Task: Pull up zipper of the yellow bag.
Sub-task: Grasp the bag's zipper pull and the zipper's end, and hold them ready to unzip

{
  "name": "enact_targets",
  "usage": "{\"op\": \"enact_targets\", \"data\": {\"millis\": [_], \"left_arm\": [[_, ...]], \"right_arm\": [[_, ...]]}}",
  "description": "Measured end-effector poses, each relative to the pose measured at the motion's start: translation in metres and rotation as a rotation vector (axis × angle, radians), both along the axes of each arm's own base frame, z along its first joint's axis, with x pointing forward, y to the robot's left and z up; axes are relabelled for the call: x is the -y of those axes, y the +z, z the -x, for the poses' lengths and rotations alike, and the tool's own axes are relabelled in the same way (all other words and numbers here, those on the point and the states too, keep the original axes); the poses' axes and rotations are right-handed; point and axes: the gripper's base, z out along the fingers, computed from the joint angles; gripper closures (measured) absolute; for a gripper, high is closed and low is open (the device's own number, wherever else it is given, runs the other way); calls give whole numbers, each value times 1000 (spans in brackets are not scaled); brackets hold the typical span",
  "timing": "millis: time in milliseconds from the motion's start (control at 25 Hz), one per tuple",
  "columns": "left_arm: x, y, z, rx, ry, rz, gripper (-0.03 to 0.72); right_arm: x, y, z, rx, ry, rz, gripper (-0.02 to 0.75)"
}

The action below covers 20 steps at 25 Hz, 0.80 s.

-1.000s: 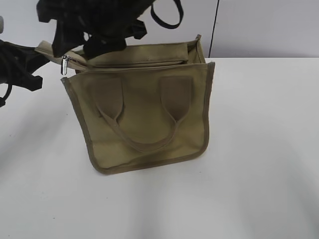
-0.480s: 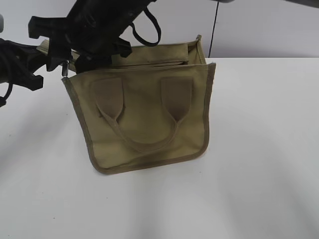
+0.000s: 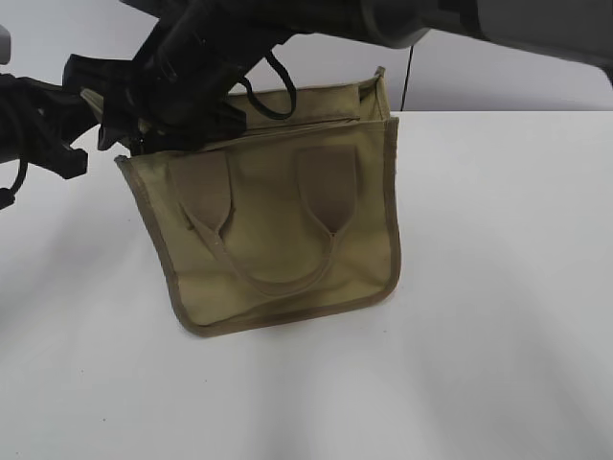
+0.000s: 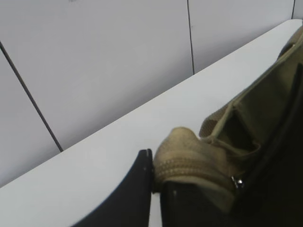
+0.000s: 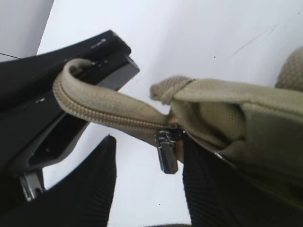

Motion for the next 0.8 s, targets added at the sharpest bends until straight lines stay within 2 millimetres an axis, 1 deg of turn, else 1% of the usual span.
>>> {"op": "enact_targets", "data": {"millis": [200,280,520,680,720,800], "left_arm": [[2,2,1,20,-21,19,680],[2,3,1,17,-21,28,680],[2,3,1,14,-17,38,680],[2,4,1,16,-15,42,680],[2,4,1,17,-15,42,680],[2,4,1,17,-13,40,680]], "right_arm": [[-2,-5,-3,-36,-55,-24,393],[-2,-5,-3,-41,-62,-27,407],[-2,-8,-3,-52,-59,-16,546],[0,-10,-2,-47,-46,16,721],[0,-10,-3,-46,-45,21,739],[3,-11,-5,-49,-46,26,749]]}}
